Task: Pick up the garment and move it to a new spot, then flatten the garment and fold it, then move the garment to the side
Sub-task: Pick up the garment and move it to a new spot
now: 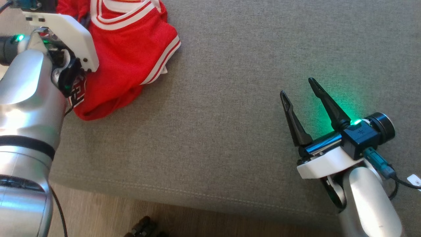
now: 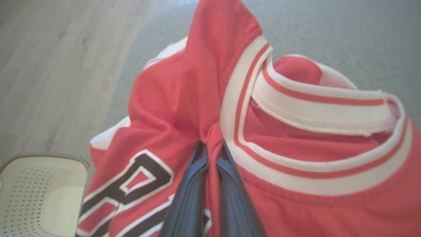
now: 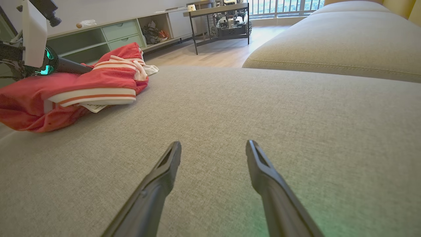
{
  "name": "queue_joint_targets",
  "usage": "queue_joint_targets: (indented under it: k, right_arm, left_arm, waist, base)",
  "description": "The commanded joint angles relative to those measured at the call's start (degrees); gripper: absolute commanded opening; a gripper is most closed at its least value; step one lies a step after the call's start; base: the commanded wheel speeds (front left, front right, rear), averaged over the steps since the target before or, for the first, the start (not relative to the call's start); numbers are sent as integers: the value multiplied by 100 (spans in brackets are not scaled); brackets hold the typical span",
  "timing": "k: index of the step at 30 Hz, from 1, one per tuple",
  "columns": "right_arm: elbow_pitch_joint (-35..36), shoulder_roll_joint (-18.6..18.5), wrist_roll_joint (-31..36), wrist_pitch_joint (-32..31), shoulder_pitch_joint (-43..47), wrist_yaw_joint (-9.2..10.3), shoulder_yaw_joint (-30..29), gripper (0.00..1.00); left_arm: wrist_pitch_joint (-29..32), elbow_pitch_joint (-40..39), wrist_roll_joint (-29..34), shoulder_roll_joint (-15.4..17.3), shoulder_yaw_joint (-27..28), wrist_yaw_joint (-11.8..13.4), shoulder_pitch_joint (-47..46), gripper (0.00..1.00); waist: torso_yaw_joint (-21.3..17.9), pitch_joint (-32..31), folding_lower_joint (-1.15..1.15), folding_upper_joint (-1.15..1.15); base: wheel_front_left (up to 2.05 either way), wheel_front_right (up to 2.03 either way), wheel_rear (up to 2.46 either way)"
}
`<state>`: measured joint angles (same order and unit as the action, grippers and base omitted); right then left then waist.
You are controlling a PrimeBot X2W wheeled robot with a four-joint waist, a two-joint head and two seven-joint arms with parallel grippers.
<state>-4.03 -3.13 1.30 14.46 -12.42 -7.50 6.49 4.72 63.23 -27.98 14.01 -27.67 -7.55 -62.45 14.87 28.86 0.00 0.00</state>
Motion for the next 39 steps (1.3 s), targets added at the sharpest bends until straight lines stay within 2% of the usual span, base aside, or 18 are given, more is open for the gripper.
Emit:
queue_joint_targets:
  k: [1, 8, 18, 23, 28, 33, 39]
  right_arm:
    - [175, 25, 14, 54, -130, 1, 151, 100]
    - [122, 25, -104, 54, -117, 1, 136, 100]
    - [52, 25, -408, 54, -5, 1, 233, 100]
    - [121, 25, -625, 54, 52, 1, 312, 100]
    - [241, 25, -840, 54, 123, 1, 340, 100]
    - [322, 25, -1099, 54, 150, 1, 384, 100]
    - [436, 25, -1380, 54, 159, 1, 435, 100]
  left_arm:
    - [-259, -153, -84, 387, 81, 7, -293, 0]
    - [-1291, -292, -294, 466, -10, 7, -379, 0]
    - [-1921, -765, -248, 474, -19, 32, -563, 0]
    - [-1959, -1316, -106, 497, -35, 113, -635, 0]
    - [-1868, -1905, 24, 603, -148, 173, -682, 0]
    - [-1503, -2687, 24, 667, -243, 219, -648, 0]
    - [-954, -3651, -46, 682, -381, 339, -400, 0]
  waist:
    - [20, -6, 0, 0]
    - [61, -243, 0, 0]
    - [52, -816, 0, 0]
    - [-120, -1176, 0, 0]
    - [-458, -1452, 0, 0]
    - [-947, -1626, 0, 0]
    - [-1710, -1748, 0, 0]
  base:
    - [0, 0, 0]
    - [0, 0, 0]
    - [0, 0, 0]
    - [0, 0, 0]
    - [0, 0, 0]
    - [0, 0, 0]
    - [0, 0, 0]
